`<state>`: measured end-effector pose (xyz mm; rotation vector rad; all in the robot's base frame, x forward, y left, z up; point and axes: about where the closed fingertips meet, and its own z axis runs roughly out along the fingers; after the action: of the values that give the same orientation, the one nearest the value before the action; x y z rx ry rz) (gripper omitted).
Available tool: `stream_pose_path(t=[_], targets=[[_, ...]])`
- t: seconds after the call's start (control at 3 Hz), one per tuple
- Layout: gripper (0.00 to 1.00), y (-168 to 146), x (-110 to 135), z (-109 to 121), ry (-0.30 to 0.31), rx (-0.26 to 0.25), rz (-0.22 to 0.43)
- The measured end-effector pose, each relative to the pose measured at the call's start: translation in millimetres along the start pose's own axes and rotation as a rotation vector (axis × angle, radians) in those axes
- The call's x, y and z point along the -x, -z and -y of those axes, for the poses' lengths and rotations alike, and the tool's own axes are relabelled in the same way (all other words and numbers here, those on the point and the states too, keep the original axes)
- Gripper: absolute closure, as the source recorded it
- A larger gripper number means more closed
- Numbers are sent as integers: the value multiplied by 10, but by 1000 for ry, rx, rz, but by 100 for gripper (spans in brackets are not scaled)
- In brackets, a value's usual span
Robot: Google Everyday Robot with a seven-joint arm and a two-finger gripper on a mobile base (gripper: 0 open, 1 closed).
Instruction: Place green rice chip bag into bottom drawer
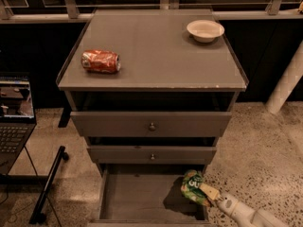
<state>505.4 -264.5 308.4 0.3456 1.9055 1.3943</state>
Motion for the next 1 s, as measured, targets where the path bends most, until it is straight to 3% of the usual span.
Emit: stream_pose_path(t=[0.33, 1.0], targets=[[100, -197, -1, 135, -8, -9, -32], [100, -336, -61, 474, -23, -113, -89]])
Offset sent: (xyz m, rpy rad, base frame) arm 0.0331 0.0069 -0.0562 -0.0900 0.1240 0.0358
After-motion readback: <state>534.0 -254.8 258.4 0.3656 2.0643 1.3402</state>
